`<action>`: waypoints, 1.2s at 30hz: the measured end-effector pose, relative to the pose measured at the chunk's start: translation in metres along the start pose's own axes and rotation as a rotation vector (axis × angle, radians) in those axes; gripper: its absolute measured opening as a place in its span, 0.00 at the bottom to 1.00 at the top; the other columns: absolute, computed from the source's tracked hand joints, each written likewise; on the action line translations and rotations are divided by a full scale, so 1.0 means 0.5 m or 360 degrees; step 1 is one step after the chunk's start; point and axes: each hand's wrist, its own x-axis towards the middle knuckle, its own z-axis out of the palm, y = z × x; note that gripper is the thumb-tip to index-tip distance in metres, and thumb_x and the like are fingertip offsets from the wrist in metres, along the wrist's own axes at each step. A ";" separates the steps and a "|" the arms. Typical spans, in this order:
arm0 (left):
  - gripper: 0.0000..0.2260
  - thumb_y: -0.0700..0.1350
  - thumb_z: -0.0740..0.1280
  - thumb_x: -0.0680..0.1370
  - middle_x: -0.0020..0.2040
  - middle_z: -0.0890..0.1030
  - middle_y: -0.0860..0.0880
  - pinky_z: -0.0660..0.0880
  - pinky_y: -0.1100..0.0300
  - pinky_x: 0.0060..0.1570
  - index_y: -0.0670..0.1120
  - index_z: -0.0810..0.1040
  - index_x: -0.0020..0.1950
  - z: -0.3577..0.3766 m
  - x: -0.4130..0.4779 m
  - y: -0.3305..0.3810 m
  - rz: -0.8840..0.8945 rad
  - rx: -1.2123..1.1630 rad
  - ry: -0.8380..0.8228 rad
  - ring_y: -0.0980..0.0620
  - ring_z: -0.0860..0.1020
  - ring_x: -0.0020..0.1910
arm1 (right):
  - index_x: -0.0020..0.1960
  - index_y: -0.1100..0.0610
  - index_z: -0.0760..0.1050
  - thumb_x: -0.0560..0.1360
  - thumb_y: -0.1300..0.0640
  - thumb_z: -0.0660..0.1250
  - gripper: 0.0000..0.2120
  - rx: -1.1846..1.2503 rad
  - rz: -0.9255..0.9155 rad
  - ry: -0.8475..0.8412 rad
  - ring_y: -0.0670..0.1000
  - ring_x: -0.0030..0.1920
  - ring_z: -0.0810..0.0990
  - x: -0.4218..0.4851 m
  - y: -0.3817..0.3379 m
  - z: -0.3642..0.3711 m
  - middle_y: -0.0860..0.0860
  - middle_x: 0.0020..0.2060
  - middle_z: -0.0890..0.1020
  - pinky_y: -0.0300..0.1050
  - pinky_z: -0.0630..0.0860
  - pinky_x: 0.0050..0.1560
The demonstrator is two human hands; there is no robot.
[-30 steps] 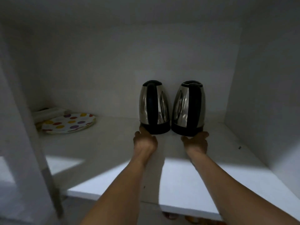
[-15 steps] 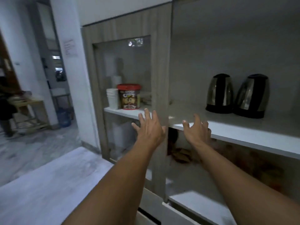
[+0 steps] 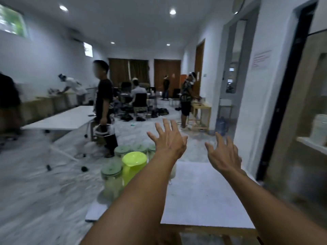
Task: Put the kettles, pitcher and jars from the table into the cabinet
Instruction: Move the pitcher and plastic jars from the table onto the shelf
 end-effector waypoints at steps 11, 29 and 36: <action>0.29 0.57 0.57 0.81 0.78 0.56 0.42 0.53 0.32 0.70 0.45 0.56 0.77 0.025 -0.069 -0.361 -0.0951 0.0064 -0.0025 0.37 0.56 0.76 | 0.73 0.56 0.66 0.80 0.41 0.58 0.28 0.0246 -0.0456 -0.0740 0.64 0.69 0.72 -0.047 -0.226 0.375 0.61 0.71 0.70 0.56 0.71 0.63; 0.26 0.56 0.69 0.73 0.65 0.78 0.44 0.74 0.52 0.63 0.44 0.76 0.66 0.322 0.078 -0.644 -0.1525 -0.1464 -0.0594 0.42 0.76 0.63 | 0.66 0.63 0.74 0.73 0.37 0.69 0.34 0.1179 0.1058 -0.0899 0.60 0.59 0.73 -0.028 -0.315 0.682 0.58 0.64 0.76 0.58 0.72 0.55; 0.14 0.50 0.70 0.75 0.55 0.82 0.43 0.75 0.54 0.54 0.43 0.80 0.56 0.367 0.070 -0.690 -0.1370 -0.1467 -0.0544 0.42 0.79 0.54 | 0.48 0.58 0.80 0.76 0.47 0.67 0.14 0.1333 0.1086 -0.0670 0.61 0.62 0.77 -0.045 -0.333 0.709 0.56 0.56 0.84 0.61 0.73 0.62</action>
